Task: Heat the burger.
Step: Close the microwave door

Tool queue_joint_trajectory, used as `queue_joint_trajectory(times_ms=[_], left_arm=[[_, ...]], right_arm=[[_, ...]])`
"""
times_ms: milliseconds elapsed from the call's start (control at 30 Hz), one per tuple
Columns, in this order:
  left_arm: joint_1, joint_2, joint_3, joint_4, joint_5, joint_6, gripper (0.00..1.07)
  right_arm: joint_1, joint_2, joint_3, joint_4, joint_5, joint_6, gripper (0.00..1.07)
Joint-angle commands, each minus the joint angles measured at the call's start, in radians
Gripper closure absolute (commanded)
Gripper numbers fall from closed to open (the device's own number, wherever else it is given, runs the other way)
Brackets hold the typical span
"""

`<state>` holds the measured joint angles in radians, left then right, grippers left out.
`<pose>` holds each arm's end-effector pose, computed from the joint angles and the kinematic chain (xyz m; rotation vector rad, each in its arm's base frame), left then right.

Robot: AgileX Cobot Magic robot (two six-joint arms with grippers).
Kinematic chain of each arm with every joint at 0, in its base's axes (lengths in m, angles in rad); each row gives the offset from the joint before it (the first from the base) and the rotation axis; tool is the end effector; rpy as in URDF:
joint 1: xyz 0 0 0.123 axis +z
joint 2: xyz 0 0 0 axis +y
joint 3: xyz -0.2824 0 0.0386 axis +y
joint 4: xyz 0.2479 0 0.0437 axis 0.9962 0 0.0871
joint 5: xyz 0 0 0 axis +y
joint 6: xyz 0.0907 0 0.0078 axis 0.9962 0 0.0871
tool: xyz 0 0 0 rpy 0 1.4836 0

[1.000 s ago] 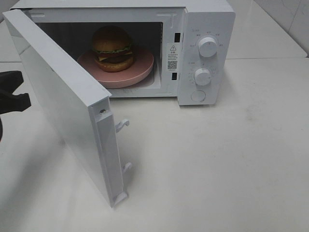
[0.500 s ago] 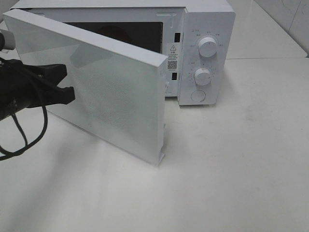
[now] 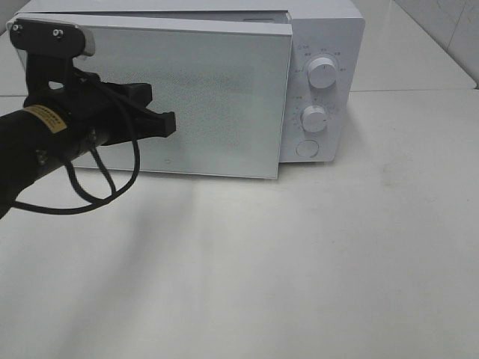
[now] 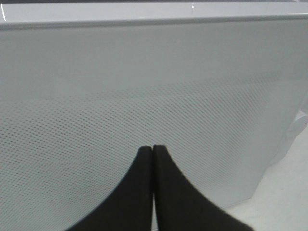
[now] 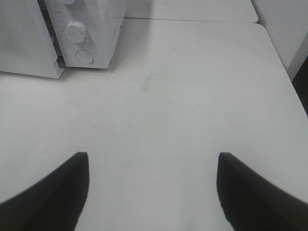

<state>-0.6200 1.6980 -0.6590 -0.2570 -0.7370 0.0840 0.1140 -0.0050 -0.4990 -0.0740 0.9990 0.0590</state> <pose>0.2733 -0.1761 0.1860 0.3387 1.7817 -0.3647 -0.0026 -0.0060 0.2821 -0.0535 1.9759 0.0250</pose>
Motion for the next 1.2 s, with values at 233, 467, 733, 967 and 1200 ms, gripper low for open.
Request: queue_joint_trajectory(times_ms=[233,467,733,967,1200], left_arm=[[-0.061,0.092,-0.190,-0.079,0.074,0.031,1.07],[-0.067,0.148,-0.286,-0.112,0.132,0.050,1.07],[-0.067,0.215,-0.400,-0.118,0.173,0.051,1.07],[-0.067,0.270,-0.491,-0.133,0.207,0.054,1.07],[-0.065,0.304,-0.579,-0.171,0.255,0.116,1.07]], right_arm=[[-0.007,-0.028,0.001,0.000,-0.003,-0.004,0.35],[-0.007,-0.028,0.001,0.000,-0.003,-0.004,0.35],[-0.007,-0.028,0.001,0.000,-0.003,-0.004,0.35],[-0.007,-0.028,0.001,0.000,-0.003,-0.004,0.35],[-0.007,-0.028,0.001,0.000,-0.003,-0.004,0.35]])
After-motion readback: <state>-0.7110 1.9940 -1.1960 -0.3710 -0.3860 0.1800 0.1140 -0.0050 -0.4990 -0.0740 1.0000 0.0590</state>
